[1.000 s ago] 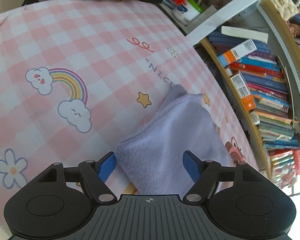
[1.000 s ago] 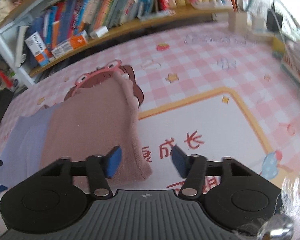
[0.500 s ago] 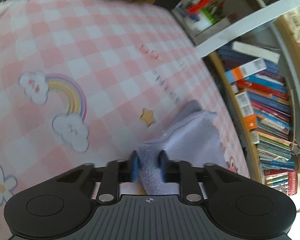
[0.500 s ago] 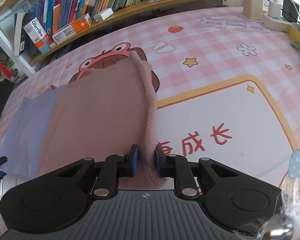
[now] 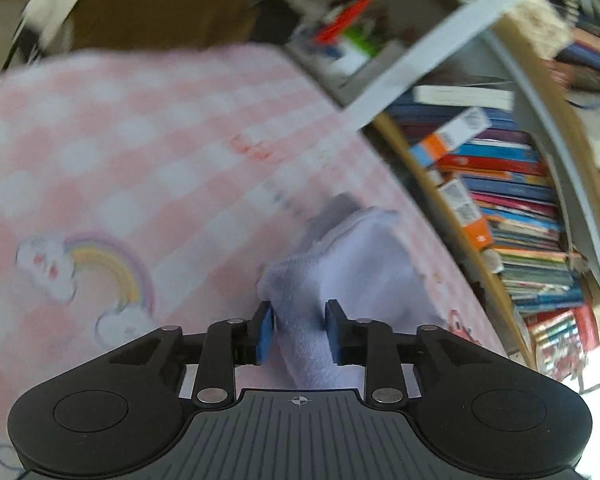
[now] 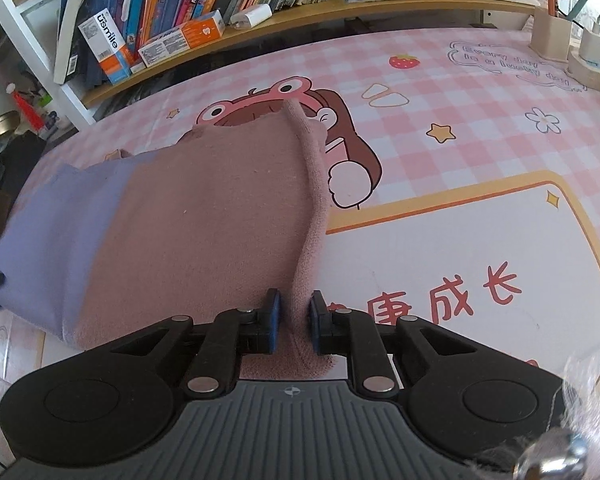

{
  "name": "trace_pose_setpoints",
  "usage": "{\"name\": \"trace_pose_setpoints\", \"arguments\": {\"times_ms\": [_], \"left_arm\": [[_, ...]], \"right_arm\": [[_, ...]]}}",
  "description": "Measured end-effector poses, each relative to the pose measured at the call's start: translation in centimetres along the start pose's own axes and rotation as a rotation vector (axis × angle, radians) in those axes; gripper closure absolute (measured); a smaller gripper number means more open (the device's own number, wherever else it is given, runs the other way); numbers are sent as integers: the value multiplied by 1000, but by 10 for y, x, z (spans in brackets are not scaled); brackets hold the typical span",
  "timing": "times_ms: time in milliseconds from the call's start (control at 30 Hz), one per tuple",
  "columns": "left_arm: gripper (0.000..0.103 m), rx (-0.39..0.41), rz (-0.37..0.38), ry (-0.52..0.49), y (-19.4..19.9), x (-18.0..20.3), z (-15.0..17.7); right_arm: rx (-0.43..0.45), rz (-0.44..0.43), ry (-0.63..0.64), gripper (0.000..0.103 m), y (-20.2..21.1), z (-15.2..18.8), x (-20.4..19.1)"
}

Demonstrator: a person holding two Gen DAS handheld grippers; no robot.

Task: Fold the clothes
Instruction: 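Close the left gripper on the lavender edge while the right gripper grips the pink edge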

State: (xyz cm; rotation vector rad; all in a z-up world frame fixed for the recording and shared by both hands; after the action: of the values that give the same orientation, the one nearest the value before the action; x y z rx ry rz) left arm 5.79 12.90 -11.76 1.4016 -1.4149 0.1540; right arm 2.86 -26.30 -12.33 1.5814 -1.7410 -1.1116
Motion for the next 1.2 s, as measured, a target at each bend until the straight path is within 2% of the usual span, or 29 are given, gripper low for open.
{"name": "trace_pose_setpoints", "arguments": {"times_ms": [100, 167, 267, 300, 367, 467, 600, 900, 1033, 1200], "left_arm": [[50, -33, 24, 5, -8, 1, 6], [49, -44, 48, -17, -12, 6, 10], [54, -43, 50, -16, -17, 7, 9], [66, -42, 48, -8, -19, 5, 7], [82, -41, 44, 7, -22, 2, 5], [90, -43, 64, 26, -26, -2, 0], [92, -30, 81, 17, -22, -5, -8], [94, 22, 45, 7, -8, -15, -24], [95, 63, 68, -65, 2, 11, -26], [95, 109, 107, -214, 15, 66, -19]], "right_arm": [[1, 7, -1, 88, 0, 0, -1], [0, 14, -1, 88, 0, -1, -3], [0, 18, -3, 88, 0, -1, -3], [0, 18, -3, 88, 0, -1, -4], [0, 18, -7, 88, 0, -2, -4], [2, 20, -16, 88, 0, -1, -5], [3, 19, -15, 88, -3, -3, -11], [4, -42, 51, 88, -12, -10, -39], [-6, -80, 57, 88, -13, -11, -37], [-19, -137, 85, 88, -14, -11, -34]]}}
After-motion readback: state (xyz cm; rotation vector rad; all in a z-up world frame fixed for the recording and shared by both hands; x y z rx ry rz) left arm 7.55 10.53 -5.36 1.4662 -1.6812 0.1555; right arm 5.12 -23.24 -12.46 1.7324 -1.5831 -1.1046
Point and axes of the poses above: each gripper's, at about its wrist camera, not at the fingertips, and y roughly against the way its jaws point, x to its right, z to its underside, the point moved 9 cm from there along -y, roughly the way its jaws point, and after that the axes turned 9 degrees about z, right-handed, at the moved point
